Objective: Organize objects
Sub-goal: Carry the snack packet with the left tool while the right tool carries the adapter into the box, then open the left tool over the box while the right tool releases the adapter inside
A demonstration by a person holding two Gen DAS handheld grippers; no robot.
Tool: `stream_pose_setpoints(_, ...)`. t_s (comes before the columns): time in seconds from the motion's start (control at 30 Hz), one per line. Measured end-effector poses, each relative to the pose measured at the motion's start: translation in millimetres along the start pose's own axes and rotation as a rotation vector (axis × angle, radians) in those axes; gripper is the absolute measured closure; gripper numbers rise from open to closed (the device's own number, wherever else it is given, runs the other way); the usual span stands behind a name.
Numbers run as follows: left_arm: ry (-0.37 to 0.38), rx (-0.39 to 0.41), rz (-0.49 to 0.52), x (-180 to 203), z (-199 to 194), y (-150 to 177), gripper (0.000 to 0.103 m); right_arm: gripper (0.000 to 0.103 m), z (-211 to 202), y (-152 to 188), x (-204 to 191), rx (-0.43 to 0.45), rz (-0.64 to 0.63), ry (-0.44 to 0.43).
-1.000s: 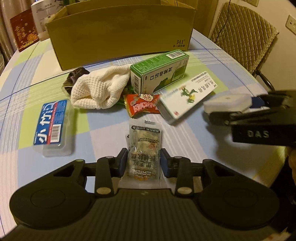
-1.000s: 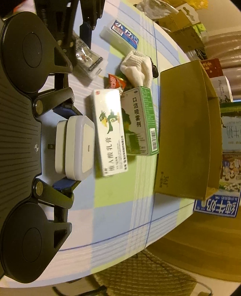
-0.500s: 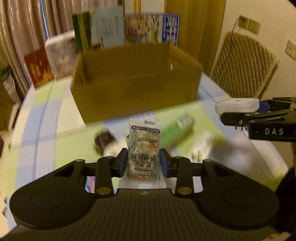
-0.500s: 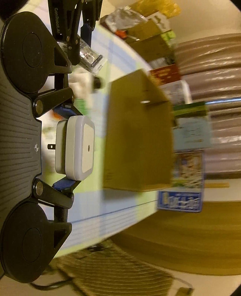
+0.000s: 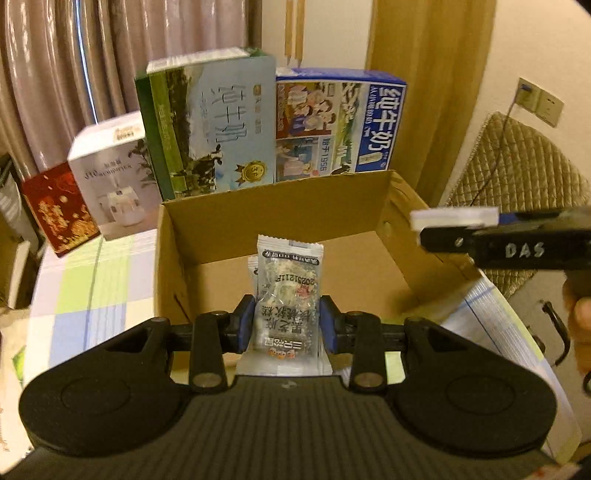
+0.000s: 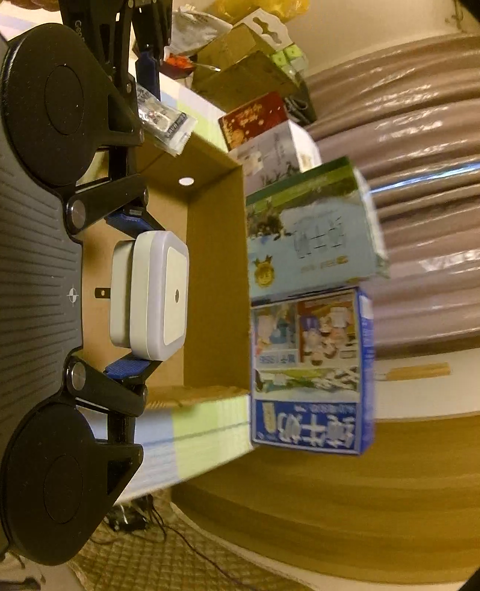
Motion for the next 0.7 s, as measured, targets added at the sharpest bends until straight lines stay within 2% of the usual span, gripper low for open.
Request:
stream_pose_setpoints(0.13,0.008,-0.023,-0.023,-9.1,29.7,-7.1,0.071,0.041,34.3,0.3,9.3,-0.053,0.032,0.006)
stream_pose_setpoints(0.37,0.017,-0.051,-0.029,-11.6,65.1,-5.8,0.071,0.041,71.5,3.5,21.0,-0.113,0.061,0.028)
stream_pose_setpoints(0.47,0.018,-0.052,-0.032,-10.9,76.0,-7.2,0.070,0.040,82.7,3.3,23.4,-0.118,0.065,0.006)
stream_pose_setpoints(0.53,0.011,-0.026,-0.042,-11.3,78.8,-7.8,0.050,0.027,83.9,2.8,25.8,-0.105,0.073,-0.013)
stream_pose_setpoints(0.57,0.000,-0.012,-0.054,-12.3,78.1,-7.3,0.043,0.025,81.9,2.4,26.8,-0.091,0.076,-0.016)
stream_pose_setpoints(0.7,-0.017,0.010,-0.067,-17.1,68.4,-5.5,0.043,0.022,67.3,-0.2,31.4,-0.038,0.081,-0.005)
Point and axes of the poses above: each gripper's, at about its wrist camera, not at the fingertips, and z roughly the way its jaws point, x to its right, y to its underside, the point moved 2 cm from there along z, roughly the way its jaws point, and after that the axes turned 10 degrees about z, right-handed, at the moved point
